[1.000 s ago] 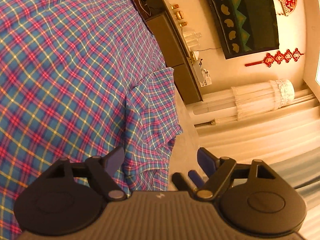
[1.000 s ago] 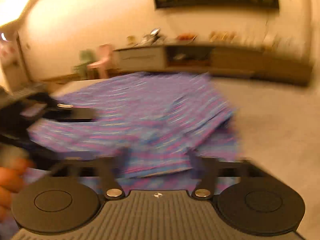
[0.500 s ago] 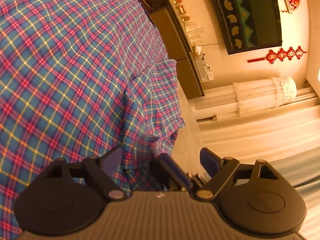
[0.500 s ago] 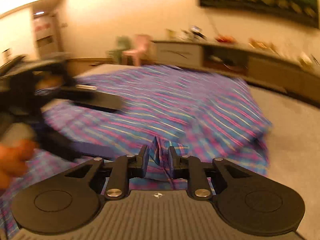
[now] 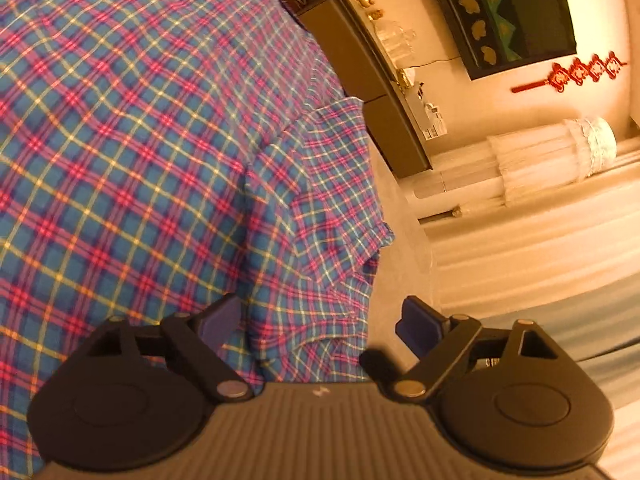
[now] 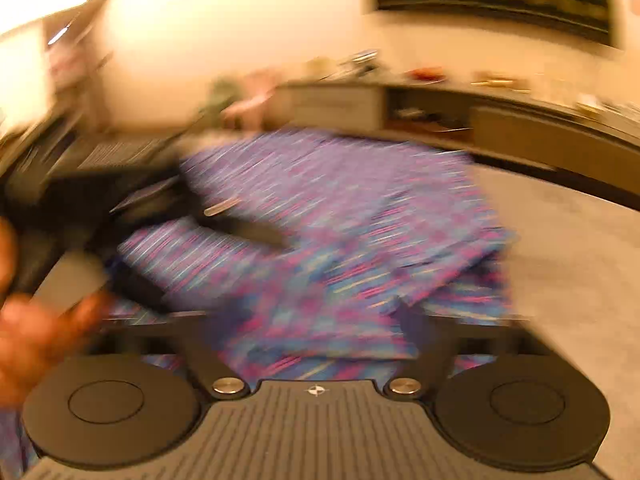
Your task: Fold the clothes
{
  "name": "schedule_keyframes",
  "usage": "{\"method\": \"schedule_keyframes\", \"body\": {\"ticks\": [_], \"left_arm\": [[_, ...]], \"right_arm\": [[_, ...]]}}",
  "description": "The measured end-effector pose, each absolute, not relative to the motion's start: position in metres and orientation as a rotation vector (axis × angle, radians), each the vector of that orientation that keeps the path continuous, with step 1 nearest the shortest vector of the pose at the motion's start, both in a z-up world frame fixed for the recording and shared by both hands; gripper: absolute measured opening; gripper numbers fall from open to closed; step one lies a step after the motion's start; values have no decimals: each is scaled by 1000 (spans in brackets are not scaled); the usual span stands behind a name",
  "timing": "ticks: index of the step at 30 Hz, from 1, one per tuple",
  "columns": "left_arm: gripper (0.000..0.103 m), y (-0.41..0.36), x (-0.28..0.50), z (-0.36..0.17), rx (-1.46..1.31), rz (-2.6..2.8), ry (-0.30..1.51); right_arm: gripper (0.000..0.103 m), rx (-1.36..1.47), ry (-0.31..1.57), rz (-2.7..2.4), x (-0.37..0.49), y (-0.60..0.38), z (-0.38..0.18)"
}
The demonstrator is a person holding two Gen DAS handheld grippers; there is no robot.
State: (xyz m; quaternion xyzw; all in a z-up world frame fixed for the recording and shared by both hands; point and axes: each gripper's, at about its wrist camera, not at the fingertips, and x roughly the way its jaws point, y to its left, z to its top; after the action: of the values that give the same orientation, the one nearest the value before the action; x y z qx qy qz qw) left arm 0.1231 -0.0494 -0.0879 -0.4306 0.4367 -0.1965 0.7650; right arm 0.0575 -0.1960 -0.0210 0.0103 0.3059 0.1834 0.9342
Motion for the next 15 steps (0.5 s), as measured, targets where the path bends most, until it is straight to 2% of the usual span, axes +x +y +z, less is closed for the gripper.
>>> {"method": "schedule_keyframes", "body": {"ticks": [3,5,6,7,8,9,12,15], "left_arm": [[89,-49,123,-90,-933,-437,956],[89,-50,123,-91,-931,-443,961],[89,-50,123,-91,-931,-446,963],[89,-50,123,-92,-930,-450,966],[90,-50,123,-93,-929,-453,968],[90,-50,123,-93,-927,-454,969],[90,-51,124,-94,-926,-461,973],[91,-57,126,-93,-910,-479,979]], "right_arm": [[100,39,667,291,71,-211,-38],[92,10,694,298,75,-206,-50],[81,-12,689,317,73,-201,-51],[48,-34,684,336,70,-195,-53],[32,-52,685,354,68,-190,-52],[22,-63,685,370,68,-186,-48],[17,-120,646,399,59,-173,-42],[17,-186,616,415,49,-160,-37]]}}
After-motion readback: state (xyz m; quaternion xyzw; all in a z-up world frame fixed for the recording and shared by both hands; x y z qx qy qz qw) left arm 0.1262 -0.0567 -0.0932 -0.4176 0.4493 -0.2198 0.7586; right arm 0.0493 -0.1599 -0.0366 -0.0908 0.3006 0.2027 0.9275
